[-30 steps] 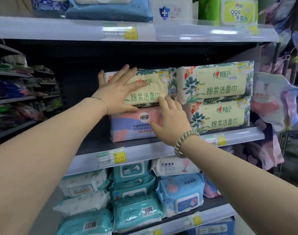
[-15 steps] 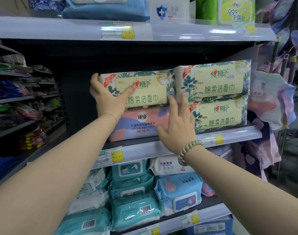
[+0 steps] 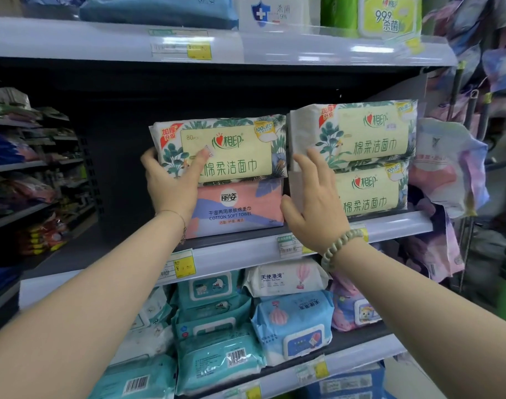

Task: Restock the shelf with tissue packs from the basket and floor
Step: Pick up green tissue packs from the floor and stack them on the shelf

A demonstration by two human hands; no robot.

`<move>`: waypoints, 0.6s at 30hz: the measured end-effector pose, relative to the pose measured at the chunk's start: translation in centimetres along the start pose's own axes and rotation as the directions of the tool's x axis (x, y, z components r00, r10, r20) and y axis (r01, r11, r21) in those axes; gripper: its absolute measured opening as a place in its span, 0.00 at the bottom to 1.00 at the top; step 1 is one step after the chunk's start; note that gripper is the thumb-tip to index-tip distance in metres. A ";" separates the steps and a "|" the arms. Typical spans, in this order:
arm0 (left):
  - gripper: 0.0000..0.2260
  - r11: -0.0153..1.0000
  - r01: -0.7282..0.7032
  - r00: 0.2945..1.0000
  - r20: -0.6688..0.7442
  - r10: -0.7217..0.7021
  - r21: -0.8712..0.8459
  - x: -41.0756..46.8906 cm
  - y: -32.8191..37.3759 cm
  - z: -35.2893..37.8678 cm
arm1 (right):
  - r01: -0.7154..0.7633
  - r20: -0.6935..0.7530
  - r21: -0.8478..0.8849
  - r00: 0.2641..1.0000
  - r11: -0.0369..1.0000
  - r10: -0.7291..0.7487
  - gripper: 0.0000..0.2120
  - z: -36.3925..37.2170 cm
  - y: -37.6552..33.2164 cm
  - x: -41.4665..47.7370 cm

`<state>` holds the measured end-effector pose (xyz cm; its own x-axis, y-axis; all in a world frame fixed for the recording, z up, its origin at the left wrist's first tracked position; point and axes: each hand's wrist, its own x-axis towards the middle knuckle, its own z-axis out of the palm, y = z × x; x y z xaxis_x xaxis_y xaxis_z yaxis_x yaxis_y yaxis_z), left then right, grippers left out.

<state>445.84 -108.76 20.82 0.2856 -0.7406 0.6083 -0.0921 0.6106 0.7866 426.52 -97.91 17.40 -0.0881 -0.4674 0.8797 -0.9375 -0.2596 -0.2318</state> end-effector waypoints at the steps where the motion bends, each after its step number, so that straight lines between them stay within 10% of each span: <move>1: 0.36 1.000 0.004 1.000 0.014 -0.004 0.015 0.1 0.1 0.1 | -0.005 0.023 0.012 1.000 1.000 0.004 0.28 0.0 -0.1 0.2; 12: 0.52 0.967 0.103 0.979 0.146 -0.140 0.232 0.2 1.9 -1.1 | 0.001 0.169 -0.031 0.986 1.000 0.005 0.27 -0.5 -1.8 1.1; 18: 0.32 0.964 0.226 0.959 0.138 -0.246 0.143 -1.3 1.5 -1.8 | 0.043 0.311 -0.078 0.950 0.996 -0.016 0.27 0.4 -3.0 0.7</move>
<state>447.10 -106.36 21.07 0.1647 -0.8993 0.4052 -0.1604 0.3809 0.9106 429.45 -97.79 18.57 0.0365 -0.7029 0.7104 -0.9639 -0.2125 -0.1608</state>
